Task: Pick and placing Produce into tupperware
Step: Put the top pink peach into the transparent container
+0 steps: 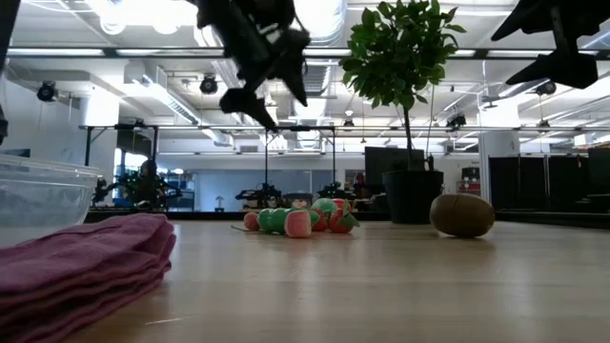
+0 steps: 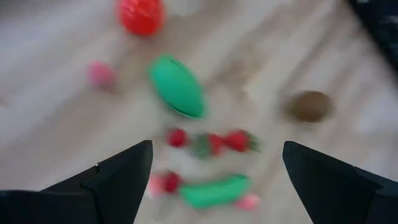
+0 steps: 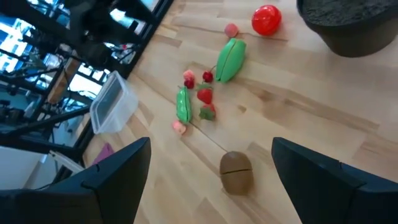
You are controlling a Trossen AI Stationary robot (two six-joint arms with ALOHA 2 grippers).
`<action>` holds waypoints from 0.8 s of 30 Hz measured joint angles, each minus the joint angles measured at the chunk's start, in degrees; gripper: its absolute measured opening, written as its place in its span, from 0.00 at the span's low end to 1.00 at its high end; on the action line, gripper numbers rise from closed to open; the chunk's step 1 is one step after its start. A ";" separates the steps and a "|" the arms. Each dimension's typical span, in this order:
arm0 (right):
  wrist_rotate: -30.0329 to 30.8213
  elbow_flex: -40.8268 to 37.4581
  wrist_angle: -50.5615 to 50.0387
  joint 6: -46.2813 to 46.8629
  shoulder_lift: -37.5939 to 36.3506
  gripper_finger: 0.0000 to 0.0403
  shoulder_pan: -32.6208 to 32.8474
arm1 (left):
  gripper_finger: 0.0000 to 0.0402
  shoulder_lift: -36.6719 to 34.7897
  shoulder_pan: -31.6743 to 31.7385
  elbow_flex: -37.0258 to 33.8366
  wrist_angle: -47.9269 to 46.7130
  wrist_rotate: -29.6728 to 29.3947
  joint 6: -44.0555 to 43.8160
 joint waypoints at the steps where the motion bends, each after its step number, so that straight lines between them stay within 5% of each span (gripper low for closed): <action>1: 0.34 0.00 -0.05 0.02 0.03 0.81 0.00 | 0.86 0.66 1.21 0.10 0.21 -0.11 2.68; 11: 4.10 -0.07 -4.37 3.25 1.55 0.81 -0.02 | 0.86 10.32 4.50 0.96 -1.22 -2.01 35.82; 24: 4.22 -0.07 -4.14 6.95 2.49 0.81 -0.02 | 0.86 16.23 8.38 1.80 1.62 -5.03 42.11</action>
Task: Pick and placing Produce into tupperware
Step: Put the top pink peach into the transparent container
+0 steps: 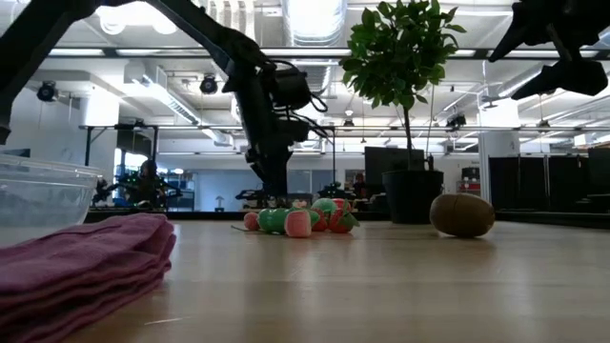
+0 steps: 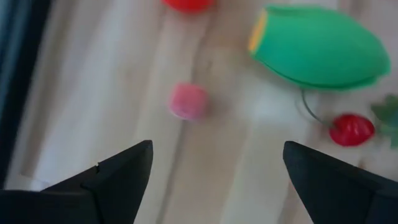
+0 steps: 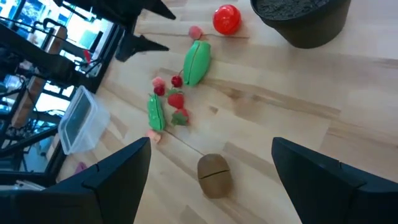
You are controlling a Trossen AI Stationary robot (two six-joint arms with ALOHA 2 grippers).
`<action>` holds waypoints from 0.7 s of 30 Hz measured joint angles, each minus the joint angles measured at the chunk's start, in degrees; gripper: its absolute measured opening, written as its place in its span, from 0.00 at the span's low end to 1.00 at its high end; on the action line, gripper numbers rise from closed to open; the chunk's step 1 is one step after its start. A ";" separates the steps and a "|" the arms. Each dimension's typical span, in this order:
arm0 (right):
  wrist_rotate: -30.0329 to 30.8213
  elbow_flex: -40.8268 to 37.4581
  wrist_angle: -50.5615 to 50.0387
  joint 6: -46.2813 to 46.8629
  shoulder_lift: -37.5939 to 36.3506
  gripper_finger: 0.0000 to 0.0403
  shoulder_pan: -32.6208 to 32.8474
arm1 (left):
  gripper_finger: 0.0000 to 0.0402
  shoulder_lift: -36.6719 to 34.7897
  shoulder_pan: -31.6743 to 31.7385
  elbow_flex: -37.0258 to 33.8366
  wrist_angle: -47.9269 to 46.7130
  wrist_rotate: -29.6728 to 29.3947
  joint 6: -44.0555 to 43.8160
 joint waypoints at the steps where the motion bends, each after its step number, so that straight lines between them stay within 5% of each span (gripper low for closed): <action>1: 0.00 0.00 -0.06 0.14 0.08 0.81 0.00 | 0.85 -0.01 0.66 0.29 0.35 0.20 -0.02; 7: 0.11 0.00 -0.09 0.18 0.25 0.81 0.00 | 0.79 0.03 4.47 1.54 4.74 9.17 -0.04; 21: 1.55 -0.31 -0.12 0.63 0.24 0.81 0.02 | 0.76 4.86 4.57 1.80 5.29 10.62 5.04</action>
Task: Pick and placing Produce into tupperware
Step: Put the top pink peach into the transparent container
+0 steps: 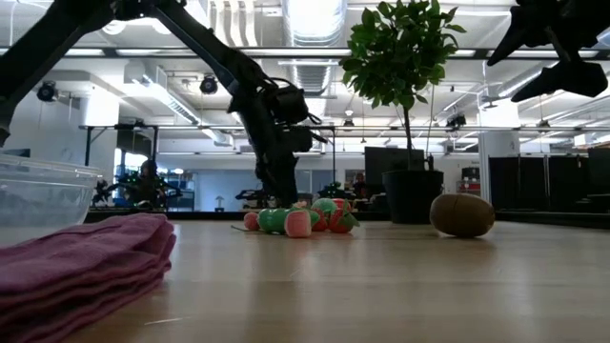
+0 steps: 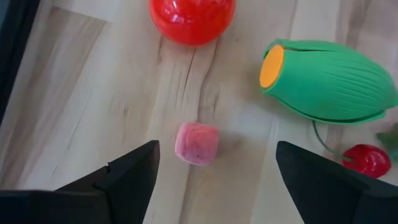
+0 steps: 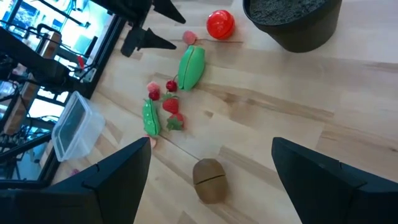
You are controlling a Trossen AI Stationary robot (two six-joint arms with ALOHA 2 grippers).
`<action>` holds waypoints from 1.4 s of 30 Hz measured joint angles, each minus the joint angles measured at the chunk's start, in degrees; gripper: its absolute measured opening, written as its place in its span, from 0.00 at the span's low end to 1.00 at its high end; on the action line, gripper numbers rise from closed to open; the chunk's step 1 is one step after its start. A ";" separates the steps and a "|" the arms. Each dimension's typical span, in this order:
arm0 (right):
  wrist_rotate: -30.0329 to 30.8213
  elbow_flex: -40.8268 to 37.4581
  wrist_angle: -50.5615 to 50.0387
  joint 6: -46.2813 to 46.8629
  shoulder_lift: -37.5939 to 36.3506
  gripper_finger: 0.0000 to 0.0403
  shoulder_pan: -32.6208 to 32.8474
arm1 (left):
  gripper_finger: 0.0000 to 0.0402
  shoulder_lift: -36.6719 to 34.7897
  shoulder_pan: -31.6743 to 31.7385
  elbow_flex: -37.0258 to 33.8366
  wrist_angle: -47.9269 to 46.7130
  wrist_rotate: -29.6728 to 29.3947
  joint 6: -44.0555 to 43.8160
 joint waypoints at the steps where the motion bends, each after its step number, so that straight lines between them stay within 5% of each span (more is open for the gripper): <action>1: 0.04 0.00 0.00 0.16 0.00 0.81 0.00 | 0.76 0.21 0.03 0.00 -0.11 0.00 0.06; 14: 1.05 -0.02 0.00 0.23 0.00 0.81 -0.01 | 0.75 3.38 -0.55 0.15 4.26 -0.29 1.52; 26: 1.46 -0.20 -1.73 1.97 0.00 0.81 -0.02 | 0.54 3.36 -0.71 0.07 4.40 -1.23 1.76; 42: 1.37 -0.22 -4.03 1.78 -0.07 0.81 0.00 | 0.42 3.36 -1.78 -2.19 3.97 -1.40 1.75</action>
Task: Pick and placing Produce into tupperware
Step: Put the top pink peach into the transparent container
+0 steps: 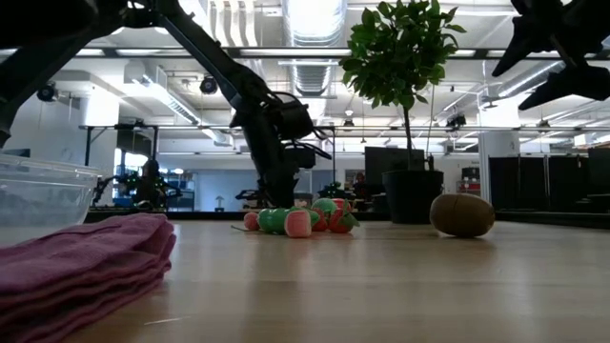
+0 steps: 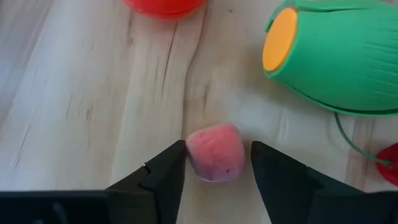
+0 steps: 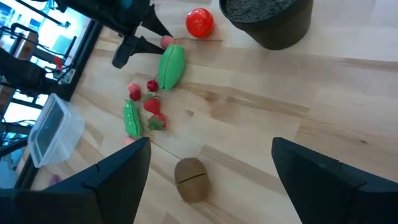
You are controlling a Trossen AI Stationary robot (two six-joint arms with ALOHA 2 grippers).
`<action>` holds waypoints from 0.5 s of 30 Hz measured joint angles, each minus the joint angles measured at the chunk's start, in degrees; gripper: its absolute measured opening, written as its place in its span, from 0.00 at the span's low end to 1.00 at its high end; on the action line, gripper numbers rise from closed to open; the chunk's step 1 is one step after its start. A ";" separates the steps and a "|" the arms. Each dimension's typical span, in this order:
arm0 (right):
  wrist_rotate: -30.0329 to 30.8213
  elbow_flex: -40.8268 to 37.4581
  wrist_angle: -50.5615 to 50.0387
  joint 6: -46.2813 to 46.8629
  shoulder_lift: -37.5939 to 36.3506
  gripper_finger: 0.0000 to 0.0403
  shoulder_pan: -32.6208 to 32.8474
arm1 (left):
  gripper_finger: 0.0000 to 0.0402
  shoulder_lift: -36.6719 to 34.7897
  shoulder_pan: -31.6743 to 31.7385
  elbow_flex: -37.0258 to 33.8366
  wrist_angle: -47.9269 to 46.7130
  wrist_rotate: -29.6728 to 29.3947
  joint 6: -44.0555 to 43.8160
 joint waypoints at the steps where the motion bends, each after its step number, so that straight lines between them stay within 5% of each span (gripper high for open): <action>1: -0.02 0.00 -0.35 0.00 -0.06 0.81 -0.01 | 0.41 0.00 -0.13 0.00 0.15 -0.02 0.00; 15: -0.37 0.00 -0.91 -0.35 -0.10 0.81 -0.02 | 0.25 0.00 -0.30 -0.04 0.98 -1.55 -0.06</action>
